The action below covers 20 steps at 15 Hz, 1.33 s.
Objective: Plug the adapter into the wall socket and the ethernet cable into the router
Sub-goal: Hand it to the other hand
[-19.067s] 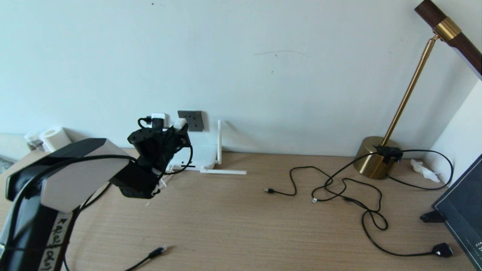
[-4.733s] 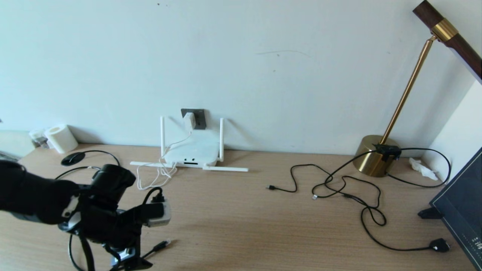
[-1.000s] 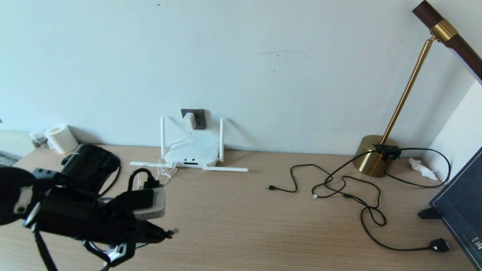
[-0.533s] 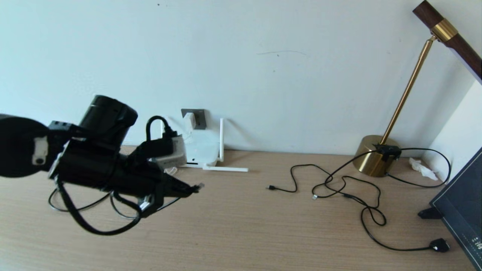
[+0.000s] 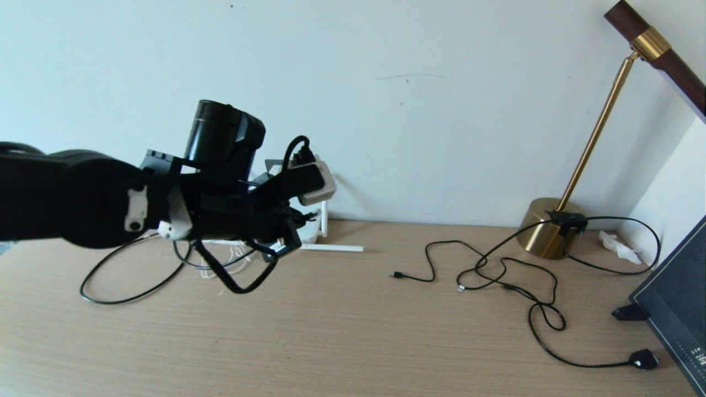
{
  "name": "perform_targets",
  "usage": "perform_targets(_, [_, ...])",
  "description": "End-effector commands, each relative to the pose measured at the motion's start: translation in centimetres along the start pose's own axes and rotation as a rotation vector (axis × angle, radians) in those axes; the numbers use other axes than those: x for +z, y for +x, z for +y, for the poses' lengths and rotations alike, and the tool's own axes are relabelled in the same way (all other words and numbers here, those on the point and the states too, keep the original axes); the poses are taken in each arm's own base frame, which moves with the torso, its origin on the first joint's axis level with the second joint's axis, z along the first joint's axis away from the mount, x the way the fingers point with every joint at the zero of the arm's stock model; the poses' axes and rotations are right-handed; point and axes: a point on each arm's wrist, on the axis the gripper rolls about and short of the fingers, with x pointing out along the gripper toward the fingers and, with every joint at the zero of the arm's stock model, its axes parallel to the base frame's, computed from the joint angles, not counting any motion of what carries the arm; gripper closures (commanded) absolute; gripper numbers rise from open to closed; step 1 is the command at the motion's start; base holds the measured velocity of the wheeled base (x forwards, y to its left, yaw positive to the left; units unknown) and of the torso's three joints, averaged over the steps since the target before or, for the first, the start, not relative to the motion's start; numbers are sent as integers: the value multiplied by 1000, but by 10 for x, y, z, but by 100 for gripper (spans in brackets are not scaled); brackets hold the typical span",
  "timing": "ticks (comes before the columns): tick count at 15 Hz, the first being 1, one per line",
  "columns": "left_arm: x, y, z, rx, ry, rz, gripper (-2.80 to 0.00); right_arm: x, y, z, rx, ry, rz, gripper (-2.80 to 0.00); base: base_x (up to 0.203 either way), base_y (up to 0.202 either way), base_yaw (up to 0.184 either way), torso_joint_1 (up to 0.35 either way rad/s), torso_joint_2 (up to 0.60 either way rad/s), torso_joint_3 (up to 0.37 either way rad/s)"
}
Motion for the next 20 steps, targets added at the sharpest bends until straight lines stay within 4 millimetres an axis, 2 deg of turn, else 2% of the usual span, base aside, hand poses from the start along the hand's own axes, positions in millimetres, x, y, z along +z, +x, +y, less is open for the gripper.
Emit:
perform_targets(1, [5,-5,-4,44,8,-11,0,19,5,10,121,138,143,0,0,0,0,0,0,0])
perform_targets(5, [10,-43,-10,30,20,-151,0,40,47,13,241,298,450,0,0,0,0,0,0,0])
perform_targets(7, [8,-60,-15,-124,64,-314,0,53,74,13,316,335,527,0,0,0,0,0,0,0])
perform_targets(8, [5,-68,-19,-196,118,-340,0,59,88,13,336,338,552,0,0,0,0,0,0,0])
perform_targets(10, [9,-78,-19,-214,164,-366,0,71,117,11,367,318,591,0,0,0,0,0,0,0])
perform_targets(12, [13,-76,-22,-220,184,-373,0,78,144,12,419,314,646,0,0,0,0,0,0,0])
perform_targets(14, [13,-67,-23,-237,191,-342,0,82,162,19,513,270,663,0,0,0,0,0,0,0])
perform_targets(16, [17,-62,-15,-197,186,-292,0,79,187,17,546,218,636,0,0,0,0,0,0,0])
perform_targets(18, [25,-66,-19,-203,209,-256,0,71,212,14,539,251,670,0,0,0,0,0,0,0])
perform_targets(20, [26,-69,-29,-226,231,-236,0,68,222,14,516,335,690,0,0,0,0,0,0,0])
